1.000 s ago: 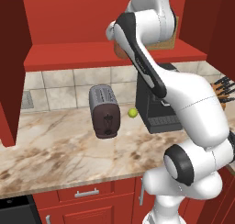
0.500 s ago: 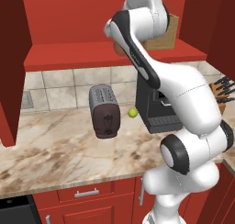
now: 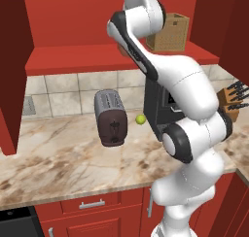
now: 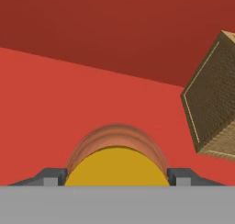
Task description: Pick the honey bottle and bar from the counter and place them in the cabinets closest to them.
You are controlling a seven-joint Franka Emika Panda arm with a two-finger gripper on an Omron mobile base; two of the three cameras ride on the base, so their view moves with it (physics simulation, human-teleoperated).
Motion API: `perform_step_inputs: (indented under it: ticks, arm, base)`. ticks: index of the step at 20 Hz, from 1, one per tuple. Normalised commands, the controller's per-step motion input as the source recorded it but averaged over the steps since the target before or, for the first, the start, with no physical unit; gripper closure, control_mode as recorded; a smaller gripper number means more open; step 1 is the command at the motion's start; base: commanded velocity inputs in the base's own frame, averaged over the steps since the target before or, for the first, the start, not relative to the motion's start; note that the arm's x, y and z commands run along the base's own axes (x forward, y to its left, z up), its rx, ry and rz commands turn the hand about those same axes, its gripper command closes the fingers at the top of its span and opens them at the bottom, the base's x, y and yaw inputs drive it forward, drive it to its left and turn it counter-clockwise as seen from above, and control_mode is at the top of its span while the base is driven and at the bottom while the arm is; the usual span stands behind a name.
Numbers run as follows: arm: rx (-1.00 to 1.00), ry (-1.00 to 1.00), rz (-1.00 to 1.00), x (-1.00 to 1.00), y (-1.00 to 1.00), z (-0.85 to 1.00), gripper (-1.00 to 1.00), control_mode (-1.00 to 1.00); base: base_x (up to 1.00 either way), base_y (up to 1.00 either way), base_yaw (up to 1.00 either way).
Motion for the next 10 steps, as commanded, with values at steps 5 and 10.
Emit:
perform_step_inputs:
  ticks: [5, 10]
  arm:
    - [0.0, 0.07, -0.05, 0.27, 0.0, 0.01, -1.0, -1.0]
    - [0.0, 0.09, -0.06, 0.35, 0.0, 0.02, -1.0, -1.0]
  base:
    - [0.0, 0.0, 0.0]
    - [0.0, 0.0, 0.0]
